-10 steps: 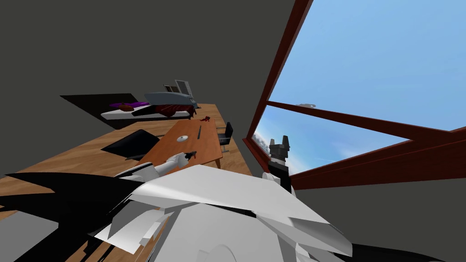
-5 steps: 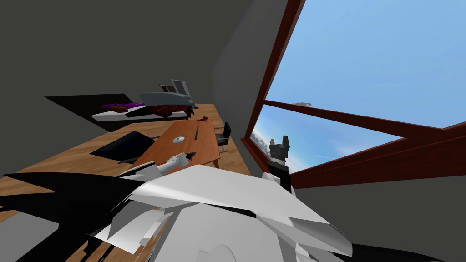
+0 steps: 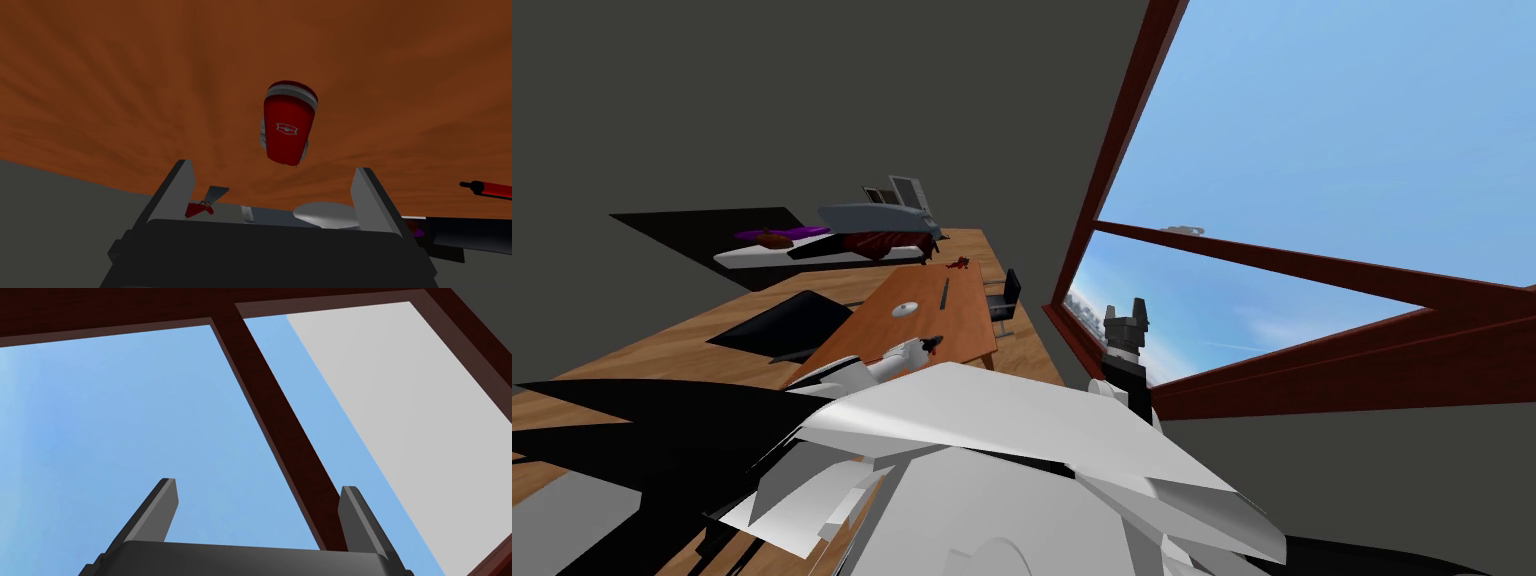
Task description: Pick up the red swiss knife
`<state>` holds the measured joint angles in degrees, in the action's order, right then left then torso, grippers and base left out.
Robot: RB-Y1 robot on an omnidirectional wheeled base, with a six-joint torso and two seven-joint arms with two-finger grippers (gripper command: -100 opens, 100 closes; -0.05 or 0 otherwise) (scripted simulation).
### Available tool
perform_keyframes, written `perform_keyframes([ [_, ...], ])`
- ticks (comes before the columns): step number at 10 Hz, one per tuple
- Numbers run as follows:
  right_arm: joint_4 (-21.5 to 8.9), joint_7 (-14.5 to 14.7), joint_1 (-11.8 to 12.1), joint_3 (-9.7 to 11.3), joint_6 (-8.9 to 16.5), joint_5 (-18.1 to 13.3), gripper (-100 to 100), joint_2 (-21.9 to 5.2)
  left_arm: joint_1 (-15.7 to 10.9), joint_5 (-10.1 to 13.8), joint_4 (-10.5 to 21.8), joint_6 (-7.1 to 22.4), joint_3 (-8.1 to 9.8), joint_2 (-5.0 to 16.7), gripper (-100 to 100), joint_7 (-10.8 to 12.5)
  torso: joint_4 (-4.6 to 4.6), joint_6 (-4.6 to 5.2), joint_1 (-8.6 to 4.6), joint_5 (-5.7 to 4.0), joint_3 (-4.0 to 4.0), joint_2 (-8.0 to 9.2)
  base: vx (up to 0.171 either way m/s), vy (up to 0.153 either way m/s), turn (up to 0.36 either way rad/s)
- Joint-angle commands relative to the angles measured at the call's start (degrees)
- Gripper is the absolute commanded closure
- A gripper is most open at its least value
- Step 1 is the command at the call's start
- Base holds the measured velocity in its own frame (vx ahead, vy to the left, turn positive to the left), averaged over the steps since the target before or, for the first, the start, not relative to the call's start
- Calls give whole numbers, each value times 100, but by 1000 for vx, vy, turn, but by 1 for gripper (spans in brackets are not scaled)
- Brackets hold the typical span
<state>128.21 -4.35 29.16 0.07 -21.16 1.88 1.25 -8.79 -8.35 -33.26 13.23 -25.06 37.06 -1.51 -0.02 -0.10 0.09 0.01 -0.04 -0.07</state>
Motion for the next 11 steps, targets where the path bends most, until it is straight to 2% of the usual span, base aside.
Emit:
perform_keyframes([
  [1, 0, 0, 0, 0, 0, 0, 0, 0, -45, -161, 188, -104, 138, -115, -100, -13, 0, 0, 0, 0, 0, 0, 20, 21, 0],
  [3, 0, 0, 0, 0, 0, 0, 0, 0, -78, -341, 367, -201, 298, -239, -100, -29, 1, 0, -2, -1, 2, 4, 19, 21, -1],
  [4, 0, 0, 0, 0, 0, 0, 0, 0, -51, -307, 291, -158, 263, -204, -100, -15, 1, 0, -3, -1, 2, 3, 0, 0, 0],
  [5, 0, 0, 0, 0, 0, 0, 0, 0, -53, -320, 303, -171, 274, -212, 100, -15, 2, 0, -8, -2, 4, 8, 0, 0, 0],
  [9, 0, 0, -1, 0, 0, 0, 0, 0, -55, -318, 302, -168, 277, -205, 100, -12, -1, 3, -8, 3, 3, 8, 0, 0, 0],
  [10, 0, 0, -1, 0, 0, 0, 0, 0, -55, -318, 302, -168, 276, -205, 0, -13, -1, 3, -8, 3, 3, 7, 0, 0, 0],
  [11, 0, 0, 0, 0, 0, 0, 0, 0, -28, -72, 99, -56, 58, -54, 100, -5, -1, 3, -8, 3, 3, 7, -18, -23, -2],
])
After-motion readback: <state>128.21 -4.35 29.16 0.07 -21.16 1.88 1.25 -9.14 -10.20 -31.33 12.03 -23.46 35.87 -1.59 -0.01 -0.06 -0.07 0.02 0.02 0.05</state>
